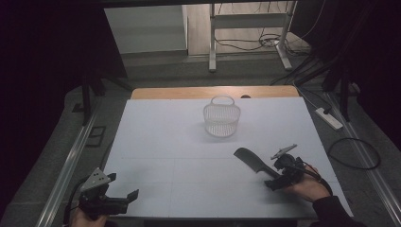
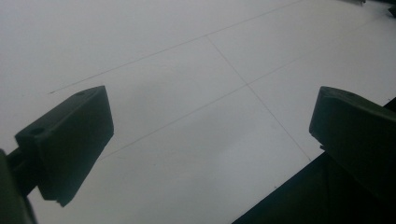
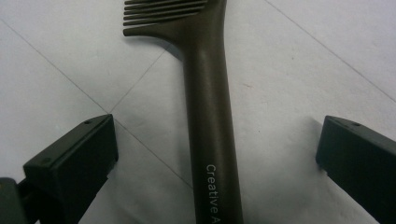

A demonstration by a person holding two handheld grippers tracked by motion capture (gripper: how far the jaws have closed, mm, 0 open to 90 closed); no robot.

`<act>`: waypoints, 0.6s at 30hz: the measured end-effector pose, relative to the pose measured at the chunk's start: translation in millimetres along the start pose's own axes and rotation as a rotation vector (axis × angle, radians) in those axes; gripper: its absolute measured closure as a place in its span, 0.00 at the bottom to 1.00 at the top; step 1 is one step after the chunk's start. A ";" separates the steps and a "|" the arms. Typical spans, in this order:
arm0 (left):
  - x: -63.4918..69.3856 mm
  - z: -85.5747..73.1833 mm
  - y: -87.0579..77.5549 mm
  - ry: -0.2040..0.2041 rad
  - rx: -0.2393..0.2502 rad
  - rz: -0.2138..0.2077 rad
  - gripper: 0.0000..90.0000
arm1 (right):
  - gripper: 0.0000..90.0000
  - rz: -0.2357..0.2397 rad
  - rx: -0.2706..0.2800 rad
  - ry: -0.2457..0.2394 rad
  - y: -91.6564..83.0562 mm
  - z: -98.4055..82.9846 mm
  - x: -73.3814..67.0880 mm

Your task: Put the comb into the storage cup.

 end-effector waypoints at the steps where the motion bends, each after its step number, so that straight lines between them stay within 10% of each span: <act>1: 0.0 0.0 0.0 0.000 0.000 0.000 0.01 | 0.00 0.000 -0.002 0.003 0.0 0.1 -0.1; 5: -0.3 -0.1 -0.1 -0.004 0.003 -0.002 0.01 | 0.07 -0.001 -0.019 0.005 -2.2 1.9 -1.8; 14: 0.0 -0.1 0.1 -0.003 -0.002 0.002 0.01 | 0.73 0.016 0.014 -0.012 -13.8 5.7 -0.2; 18: 0.0 -0.1 0.2 -0.003 -0.003 0.004 0.01 | 0.80 0.030 0.019 -0.028 -14.1 5.5 -0.8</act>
Point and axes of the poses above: each handheld gripper's, and its own axes: y roughly forward along the jaws, z roughly out of its top, x roughly to its right, the point moved 5 cm from there along y, roughly forward along the jaws, and after that the axes turned 3 degrees about x, right-handed, at the moved point
